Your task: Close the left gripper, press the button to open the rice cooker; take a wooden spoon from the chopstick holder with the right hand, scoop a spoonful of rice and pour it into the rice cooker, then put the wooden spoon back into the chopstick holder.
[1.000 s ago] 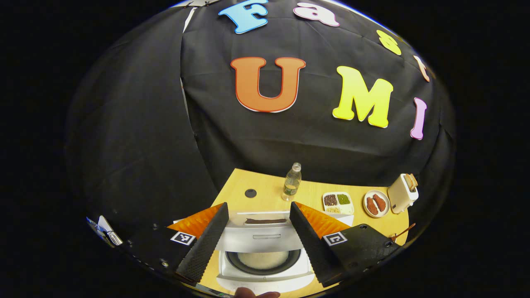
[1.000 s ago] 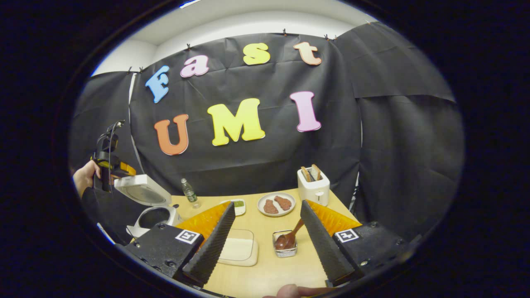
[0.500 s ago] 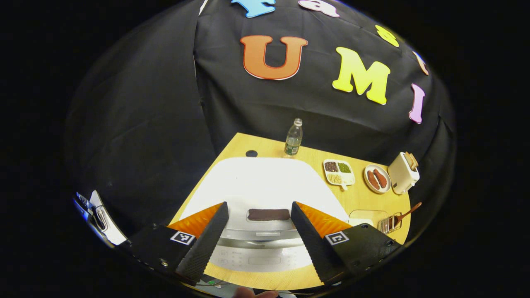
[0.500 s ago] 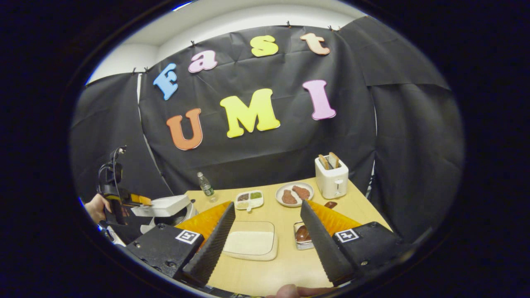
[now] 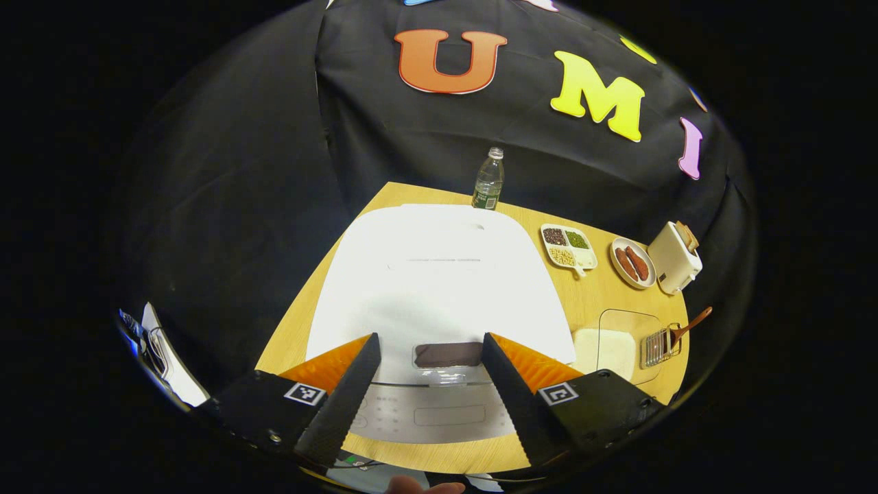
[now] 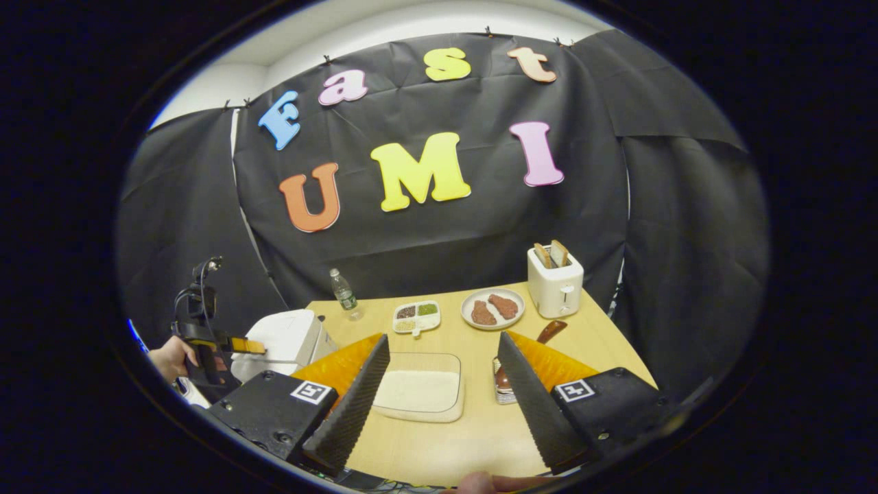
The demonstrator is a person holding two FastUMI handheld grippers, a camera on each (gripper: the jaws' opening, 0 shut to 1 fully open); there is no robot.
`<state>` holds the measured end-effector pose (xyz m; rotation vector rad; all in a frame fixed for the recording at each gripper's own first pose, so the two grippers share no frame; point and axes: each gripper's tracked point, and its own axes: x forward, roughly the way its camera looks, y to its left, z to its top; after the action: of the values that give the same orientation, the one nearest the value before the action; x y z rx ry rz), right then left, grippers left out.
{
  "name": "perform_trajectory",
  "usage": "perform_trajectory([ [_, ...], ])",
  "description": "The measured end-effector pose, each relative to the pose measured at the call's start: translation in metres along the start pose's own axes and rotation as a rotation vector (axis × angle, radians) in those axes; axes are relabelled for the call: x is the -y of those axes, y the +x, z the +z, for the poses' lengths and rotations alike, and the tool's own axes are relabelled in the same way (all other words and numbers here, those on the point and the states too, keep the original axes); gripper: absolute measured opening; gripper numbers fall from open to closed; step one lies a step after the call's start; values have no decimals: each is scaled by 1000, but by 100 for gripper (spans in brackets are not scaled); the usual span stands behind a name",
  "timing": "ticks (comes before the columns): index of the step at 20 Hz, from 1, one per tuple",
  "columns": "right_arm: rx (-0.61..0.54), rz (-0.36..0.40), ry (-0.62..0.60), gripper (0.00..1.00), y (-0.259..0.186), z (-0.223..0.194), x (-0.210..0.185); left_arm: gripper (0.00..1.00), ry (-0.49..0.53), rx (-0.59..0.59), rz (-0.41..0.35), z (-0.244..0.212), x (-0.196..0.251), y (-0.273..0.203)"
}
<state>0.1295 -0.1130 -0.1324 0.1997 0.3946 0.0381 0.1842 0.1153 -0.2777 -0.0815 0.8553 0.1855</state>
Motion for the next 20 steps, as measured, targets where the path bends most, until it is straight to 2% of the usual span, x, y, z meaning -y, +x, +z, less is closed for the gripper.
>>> perform_trajectory([
  [1,0,1,1,99,0,0,-2,97,1,3,-1,-1,0,1],
  [20,-27,-20,-1,100,-7,-19,-11,100,90,32,7,-16,-4,6],
])
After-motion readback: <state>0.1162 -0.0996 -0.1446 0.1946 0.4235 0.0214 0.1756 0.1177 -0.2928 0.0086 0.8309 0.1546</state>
